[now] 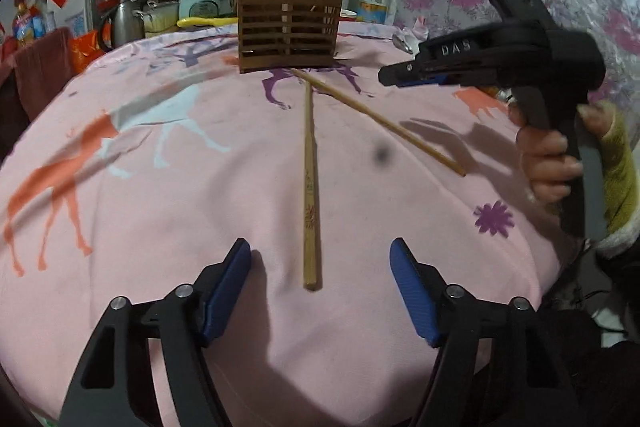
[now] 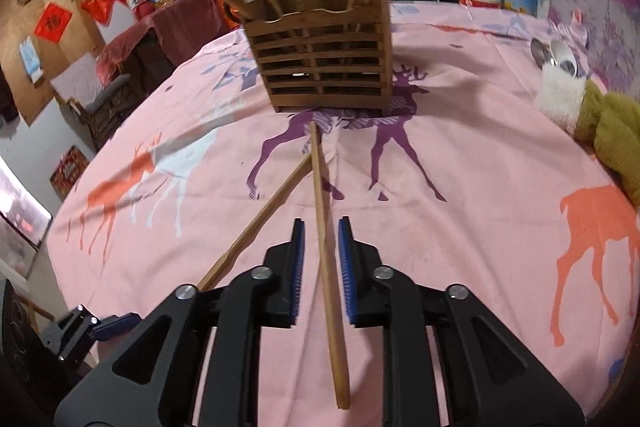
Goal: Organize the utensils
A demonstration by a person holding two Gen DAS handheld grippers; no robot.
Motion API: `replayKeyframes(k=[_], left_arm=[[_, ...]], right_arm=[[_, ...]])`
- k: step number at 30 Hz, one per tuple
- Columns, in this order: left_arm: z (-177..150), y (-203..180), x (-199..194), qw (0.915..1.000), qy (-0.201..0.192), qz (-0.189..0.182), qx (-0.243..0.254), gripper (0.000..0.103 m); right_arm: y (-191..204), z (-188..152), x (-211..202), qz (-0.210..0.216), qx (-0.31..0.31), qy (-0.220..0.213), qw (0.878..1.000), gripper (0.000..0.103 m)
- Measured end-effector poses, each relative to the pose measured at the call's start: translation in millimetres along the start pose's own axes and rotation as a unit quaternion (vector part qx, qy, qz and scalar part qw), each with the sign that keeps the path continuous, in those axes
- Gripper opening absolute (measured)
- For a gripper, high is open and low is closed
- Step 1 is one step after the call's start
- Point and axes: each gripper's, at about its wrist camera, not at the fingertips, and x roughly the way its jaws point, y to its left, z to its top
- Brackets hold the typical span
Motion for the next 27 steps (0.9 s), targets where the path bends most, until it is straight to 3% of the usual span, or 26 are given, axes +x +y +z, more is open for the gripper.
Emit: replayKeyframes(k=[1, 2, 4, 5, 7, 18, 27], left_arm=[[2.0, 2.2, 1.2, 1.0000, 0.000, -0.005, -0.004, 0.063], [4.8, 4.8, 2.9, 0.9999, -0.001, -0.008, -0.007, 0.053], [9.5, 9.1, 7.6, 0.9998, 0.002, -0.018, -0.012, 0.018], [10.9, 10.4, 11.2, 0.9995, 0.006, -0.023, -0.020, 0.007], [11.9, 18.1, 11.0, 0.9985, 0.009, -0.038, -0.038, 0.006], [25.5, 55.2, -2.5, 0.9968, 0.000, -0.015, -0.079, 0.006], [26.5, 68.5, -4.5, 0.9950, -0.001, -0.030, -0.095, 0.006]], right_arm=[[-1.2, 0.3, 0.8, 0.001, 0.003, 0.000, 1.000, 0.022], [-2.7, 1.1, 2.1, 0.001, 0.006, 0.000, 1.000, 0.022], [-4.9, 4.2, 4.9, 0.003, 0.009, 0.001, 1.000, 0.022], [-5.1, 6.9, 6.9, 0.001, 0.006, 0.001, 1.000, 0.022], [-3.9, 15.9, 15.2, -0.004, -0.003, 0.006, 1.000, 0.022], [40.6, 67.9, 84.3, -0.032, -0.085, 0.046, 0.995, 0.022], [38.6, 71.4, 113.1, -0.079, -0.089, 0.072, 0.990, 0.022]])
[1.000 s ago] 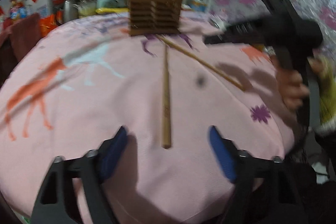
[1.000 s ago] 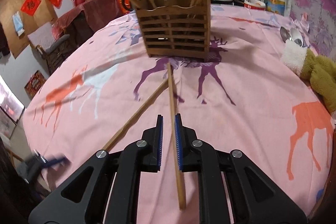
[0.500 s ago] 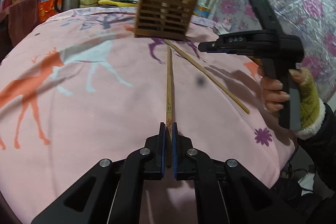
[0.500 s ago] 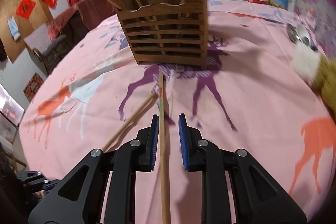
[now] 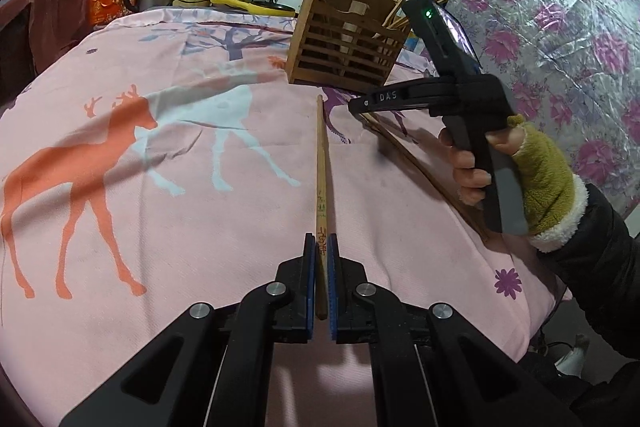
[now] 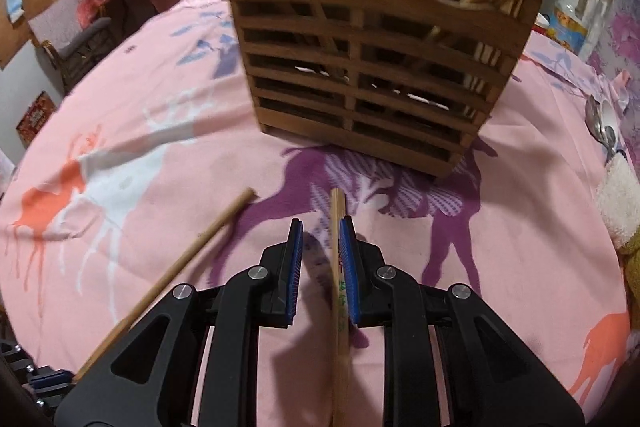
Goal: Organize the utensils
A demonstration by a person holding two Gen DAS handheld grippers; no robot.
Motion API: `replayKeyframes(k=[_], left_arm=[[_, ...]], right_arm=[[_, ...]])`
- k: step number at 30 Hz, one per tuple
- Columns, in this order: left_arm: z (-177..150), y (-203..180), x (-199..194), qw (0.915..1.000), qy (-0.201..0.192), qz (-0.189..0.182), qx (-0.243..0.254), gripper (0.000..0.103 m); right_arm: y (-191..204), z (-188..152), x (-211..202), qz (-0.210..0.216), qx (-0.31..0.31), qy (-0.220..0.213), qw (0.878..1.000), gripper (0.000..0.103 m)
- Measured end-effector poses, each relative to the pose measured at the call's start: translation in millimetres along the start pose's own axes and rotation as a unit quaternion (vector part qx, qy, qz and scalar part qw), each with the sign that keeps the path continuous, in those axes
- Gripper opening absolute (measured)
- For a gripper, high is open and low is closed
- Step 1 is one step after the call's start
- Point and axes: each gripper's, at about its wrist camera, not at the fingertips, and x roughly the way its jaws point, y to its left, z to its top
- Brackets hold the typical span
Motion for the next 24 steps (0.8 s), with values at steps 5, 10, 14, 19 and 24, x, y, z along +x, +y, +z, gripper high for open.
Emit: replayKeyframes(k=[5, 10, 14, 19, 24], left_arm=[[-0.6, 0.1, 1.7, 1.0000, 0.006, 0.000, 0.001, 0.006], [-1.3, -2.0, -0.4, 0.9999, 0.005, 0.008, 0.004, 0.006], [-1.1, -0.7, -1.9, 0.9999, 0.005, 0.011, -0.001, 0.006], [-3.3, 0.9, 2.7, 0.9997, 0.016, 0.016, -0.008, 0.006], [-4.0, 7.4, 7.6, 0.9994, 0.025, 0.013, -0.019, 0.007]], right_arm=[[-2.1, -5.3, -10.8, 0.001, 0.001, -0.012, 1.000, 0.011], [-5.5, -14.8, -52.9, 0.023, 0.013, -0.060, 0.998, 0.009], [-14.6, -14.5, -86.0, 0.035, 0.019, -0.094, 0.995, 0.011], [-19.8, -5.9, -64.0, 0.059, 0.027, -0.061, 0.996, 0.016], [-14.9, -3.3, -21.0, 0.058, 0.021, -0.015, 0.998, 0.020]])
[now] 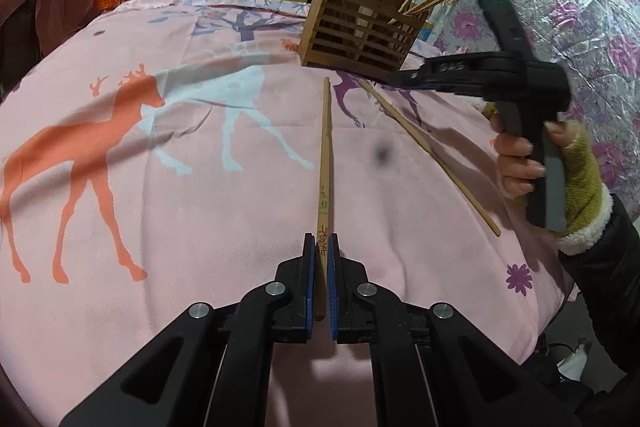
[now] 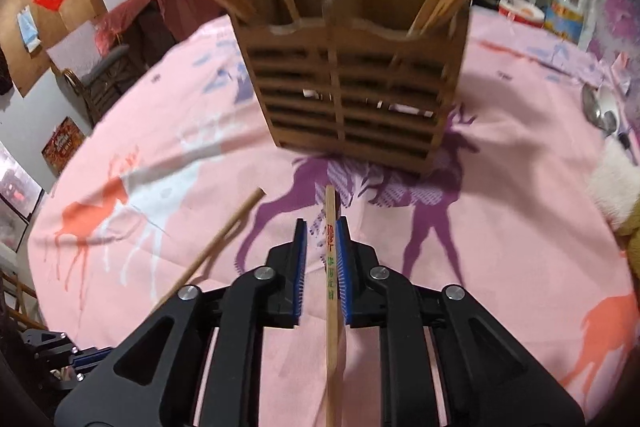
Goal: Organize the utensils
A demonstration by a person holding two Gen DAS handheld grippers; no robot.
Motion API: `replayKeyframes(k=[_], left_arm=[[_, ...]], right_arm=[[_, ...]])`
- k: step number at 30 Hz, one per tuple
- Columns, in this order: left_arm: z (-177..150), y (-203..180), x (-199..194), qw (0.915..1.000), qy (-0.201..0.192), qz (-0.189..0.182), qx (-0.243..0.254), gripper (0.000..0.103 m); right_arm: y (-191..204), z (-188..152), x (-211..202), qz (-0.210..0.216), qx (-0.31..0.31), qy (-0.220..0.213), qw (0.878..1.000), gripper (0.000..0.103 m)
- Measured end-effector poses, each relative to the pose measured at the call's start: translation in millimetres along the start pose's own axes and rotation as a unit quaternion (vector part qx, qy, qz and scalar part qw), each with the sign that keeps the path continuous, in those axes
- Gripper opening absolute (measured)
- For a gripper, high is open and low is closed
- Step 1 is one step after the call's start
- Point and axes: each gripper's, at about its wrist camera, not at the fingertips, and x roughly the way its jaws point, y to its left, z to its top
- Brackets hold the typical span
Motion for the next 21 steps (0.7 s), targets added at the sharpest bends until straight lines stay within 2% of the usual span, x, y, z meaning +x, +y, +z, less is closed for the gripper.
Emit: replayKeyframes(k=[3, 5, 9, 11, 12, 13, 17, 21], left_arm=[[0.9, 3.7, -0.6, 0.9999, 0.000, -0.007, -0.007, 0.007], [1.4, 4.9, -0.7, 0.9999, 0.000, -0.010, -0.009, 0.007], [1.2, 5.2, 2.0, 0.9999, 0.004, -0.009, -0.008, 0.007], [1.1, 5.3, 2.8, 0.9999, 0.006, -0.009, -0.008, 0.007], [1.2, 5.6, 3.0, 0.9999, 0.007, -0.011, -0.010, 0.007], [1.3, 6.3, 2.9, 0.9998, 0.007, -0.013, -0.011, 0.007], [2.0, 6.0, -1.3, 0.9999, 0.000, -0.004, -0.012, 0.007], [7.5, 0.5, -17.5, 0.9997, -0.022, 0.001, -0.006, 0.006]], right_arm=[[5.2, 2.1, 17.1, -0.012, -0.012, 0.014, 1.000, 0.023], [6.2, 2.8, 23.6, -0.018, -0.014, 0.016, 1.000, 0.029], [7.5, 2.6, 30.9, -0.021, -0.014, 0.017, 1.000, 0.029], [9.2, 0.8, 28.5, -0.026, -0.019, 0.010, 0.999, 0.020], [10.6, -1.0, 24.8, -0.028, -0.018, 0.005, 0.999, 0.010], [11.5, -2.2, 20.7, -0.030, -0.016, -0.002, 0.999, 0.006], [18.4, -7.5, -24.0, -0.026, -0.016, -0.056, 0.998, 0.006], [17.2, -11.0, -90.3, -0.015, -0.002, -0.132, 0.991, 0.006]])
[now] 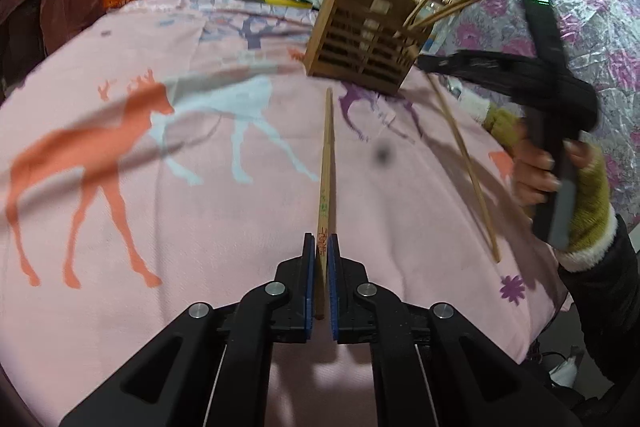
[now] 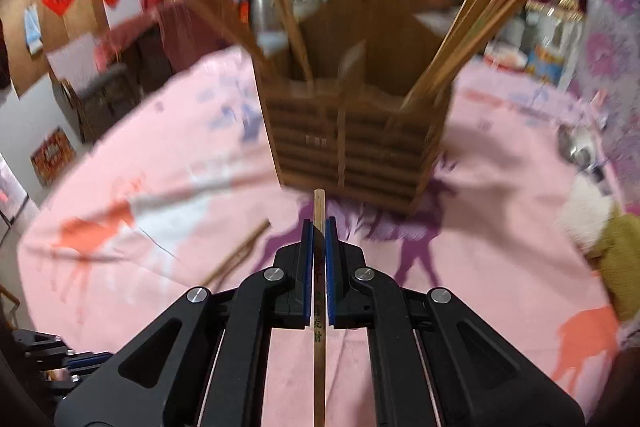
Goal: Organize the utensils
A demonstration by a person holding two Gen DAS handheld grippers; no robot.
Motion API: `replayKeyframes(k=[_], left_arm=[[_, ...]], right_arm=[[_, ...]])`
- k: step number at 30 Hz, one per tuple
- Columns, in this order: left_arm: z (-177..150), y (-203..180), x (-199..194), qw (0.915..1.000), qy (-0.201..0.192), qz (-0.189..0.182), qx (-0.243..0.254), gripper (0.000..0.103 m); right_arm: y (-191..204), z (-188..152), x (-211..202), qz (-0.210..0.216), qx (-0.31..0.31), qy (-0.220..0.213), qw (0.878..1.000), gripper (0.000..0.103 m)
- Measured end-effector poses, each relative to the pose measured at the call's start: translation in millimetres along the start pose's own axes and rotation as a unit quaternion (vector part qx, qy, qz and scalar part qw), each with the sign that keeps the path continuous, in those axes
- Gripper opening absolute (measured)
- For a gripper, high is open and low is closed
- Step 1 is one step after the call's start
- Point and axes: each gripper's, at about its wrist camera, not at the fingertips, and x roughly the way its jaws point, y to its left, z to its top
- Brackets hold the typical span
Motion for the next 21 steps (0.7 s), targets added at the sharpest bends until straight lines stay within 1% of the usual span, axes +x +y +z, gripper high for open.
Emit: replayKeyframes(k=[4, 6, 8, 11, 15, 21], left_arm=[[19.1, -8.8, -27.9, 0.9995, -0.029, 0.002, 0.010, 0.006], [30.9, -13.8, -40.7, 0.9989, -0.043, 0.004, 0.019, 0.006], [47.5, -20.2, -55.5, 0.9980, -0.059, -0.003, 0.023, 0.006], [70.7, -30.0, -67.1, 0.9971, -0.071, -0.007, 0.028, 0.006], [99.8, -47.0, -74.4, 0.9957, -0.080, -0.001, 0.048, 0.005], [146.7, -80.1, -79.4, 0.9921, -0.089, -0.010, 0.088, 0.005]], right_arm=[[-7.8, 12.3, -54.2, 0.001, 0.019, -0.067, 0.998, 0.006], [-11.4, 13.4, -77.1, 0.002, 0.025, -0.091, 0.996, 0.006], [-13.1, 15.6, -90.3, 0.002, 0.030, -0.104, 0.994, 0.007], [-16.7, 13.7, -105.5, -0.001, 0.036, -0.121, 0.992, 0.007], [-23.7, 13.0, -124.2, -0.004, 0.040, -0.139, 0.989, 0.007], [-35.2, 21.6, -136.6, -0.006, 0.051, -0.153, 0.987, 0.007]])
